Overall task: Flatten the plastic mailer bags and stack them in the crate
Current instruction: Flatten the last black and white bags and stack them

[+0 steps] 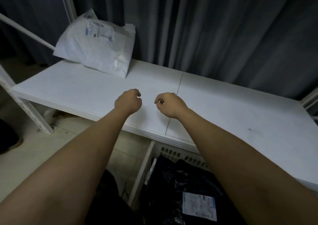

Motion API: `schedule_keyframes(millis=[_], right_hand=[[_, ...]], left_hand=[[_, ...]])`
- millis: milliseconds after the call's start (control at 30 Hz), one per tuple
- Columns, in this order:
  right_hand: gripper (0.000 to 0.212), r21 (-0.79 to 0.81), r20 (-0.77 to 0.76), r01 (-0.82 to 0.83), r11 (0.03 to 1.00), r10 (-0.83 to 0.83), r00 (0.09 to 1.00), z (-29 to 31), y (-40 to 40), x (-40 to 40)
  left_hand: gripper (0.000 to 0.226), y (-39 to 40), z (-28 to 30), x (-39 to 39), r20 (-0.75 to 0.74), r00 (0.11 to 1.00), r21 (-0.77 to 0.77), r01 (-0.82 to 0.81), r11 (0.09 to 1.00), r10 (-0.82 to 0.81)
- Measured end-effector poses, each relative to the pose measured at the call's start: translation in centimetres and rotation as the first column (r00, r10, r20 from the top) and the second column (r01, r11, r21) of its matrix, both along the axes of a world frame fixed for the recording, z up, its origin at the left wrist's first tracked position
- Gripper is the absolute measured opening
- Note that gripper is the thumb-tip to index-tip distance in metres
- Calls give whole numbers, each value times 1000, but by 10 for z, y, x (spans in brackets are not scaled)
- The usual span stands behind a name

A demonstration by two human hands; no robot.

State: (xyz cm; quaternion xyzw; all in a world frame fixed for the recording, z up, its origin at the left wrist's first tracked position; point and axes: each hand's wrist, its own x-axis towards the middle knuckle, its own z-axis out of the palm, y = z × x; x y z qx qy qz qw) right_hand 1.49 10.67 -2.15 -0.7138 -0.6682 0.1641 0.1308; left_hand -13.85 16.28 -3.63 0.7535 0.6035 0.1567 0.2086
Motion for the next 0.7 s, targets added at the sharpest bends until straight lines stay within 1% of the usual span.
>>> schedule_keyframes(millis=[100, 233, 367, 467, 533, 600, 700], right_hand=[[26, 4, 17, -18, 1000, 18, 1000, -6, 42, -12], [23, 45, -11, -8, 999, 9, 1000, -12, 94, -25], [20, 115, -116, 26, 993, -13, 993, -28, 163, -37], [21, 118, -223, 44, 992, -16, 975, -48, 205, -48], [30, 109, -313, 52, 993, -16, 950, -65, 238, -59], [47, 104, -407, 88, 991, -39, 913, -77, 268, -69], [69, 138, -496, 173, 975, -84, 864, -87, 313, -81]], left_hand=[[36, 38, -6, -12, 44, 998, 18, -34, 999, 34], [36, 82, -19, -21, 94, 992, 43, -87, 995, 82], [37, 138, -37, -28, 90, 986, 62, -143, 988, 137], [38, 175, -53, -35, 61, 987, 64, -154, 986, 150], [41, 202, -64, -40, 25, 985, 87, -171, 981, 169], [46, 225, -72, -47, -22, 981, 125, -187, 974, 191], [52, 258, -85, -59, -55, 971, 172, -219, 960, 232]])
